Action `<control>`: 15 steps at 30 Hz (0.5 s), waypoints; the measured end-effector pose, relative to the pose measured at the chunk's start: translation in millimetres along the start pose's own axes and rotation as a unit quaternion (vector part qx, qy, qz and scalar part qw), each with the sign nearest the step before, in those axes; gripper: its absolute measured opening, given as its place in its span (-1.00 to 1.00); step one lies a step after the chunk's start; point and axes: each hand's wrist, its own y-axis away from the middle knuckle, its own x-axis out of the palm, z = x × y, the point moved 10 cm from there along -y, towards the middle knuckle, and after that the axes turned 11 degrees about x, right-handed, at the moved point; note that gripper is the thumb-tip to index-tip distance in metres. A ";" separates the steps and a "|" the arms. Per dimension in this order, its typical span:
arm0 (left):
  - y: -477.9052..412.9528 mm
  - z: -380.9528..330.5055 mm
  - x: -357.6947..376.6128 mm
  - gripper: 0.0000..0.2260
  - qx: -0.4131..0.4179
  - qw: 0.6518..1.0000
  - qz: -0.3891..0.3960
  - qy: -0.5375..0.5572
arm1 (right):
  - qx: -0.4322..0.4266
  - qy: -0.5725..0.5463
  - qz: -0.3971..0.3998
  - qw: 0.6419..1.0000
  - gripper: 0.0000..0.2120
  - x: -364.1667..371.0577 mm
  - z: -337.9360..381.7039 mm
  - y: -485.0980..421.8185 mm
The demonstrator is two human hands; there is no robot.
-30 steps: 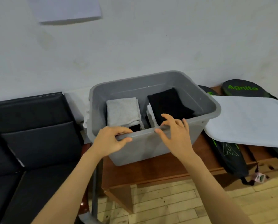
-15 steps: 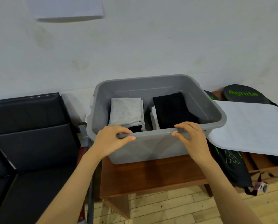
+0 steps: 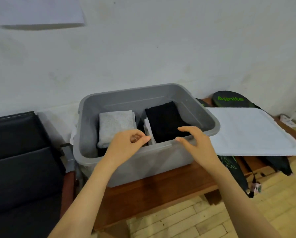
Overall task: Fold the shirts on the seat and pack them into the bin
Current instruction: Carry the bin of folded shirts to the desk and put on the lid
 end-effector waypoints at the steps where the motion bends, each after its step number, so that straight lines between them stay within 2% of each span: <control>1: -11.7 -13.0 8.2 -0.92 0.016 1.000 0.005 0.009 | 0.013 -0.013 -0.017 1.000 -0.71 -11.8 -1.1 -3.0; 8: -75.8 -98.6 84.7 -0.76 0.116 0.992 -0.009 0.056 | 0.085 -0.019 -0.146 0.985 -0.68 -106.2 -52.4 -22.1; 12: -89.7 -158.1 165.6 -0.73 0.203 0.976 0.064 0.039 | 0.153 -0.008 -0.212 0.965 -0.67 -160.0 -113.2 -24.1; 15: -95.9 -171.7 235.5 -0.72 0.174 0.978 0.108 0.037 | 0.247 -0.016 -0.208 0.946 -0.63 -177.3 -178.9 -27.9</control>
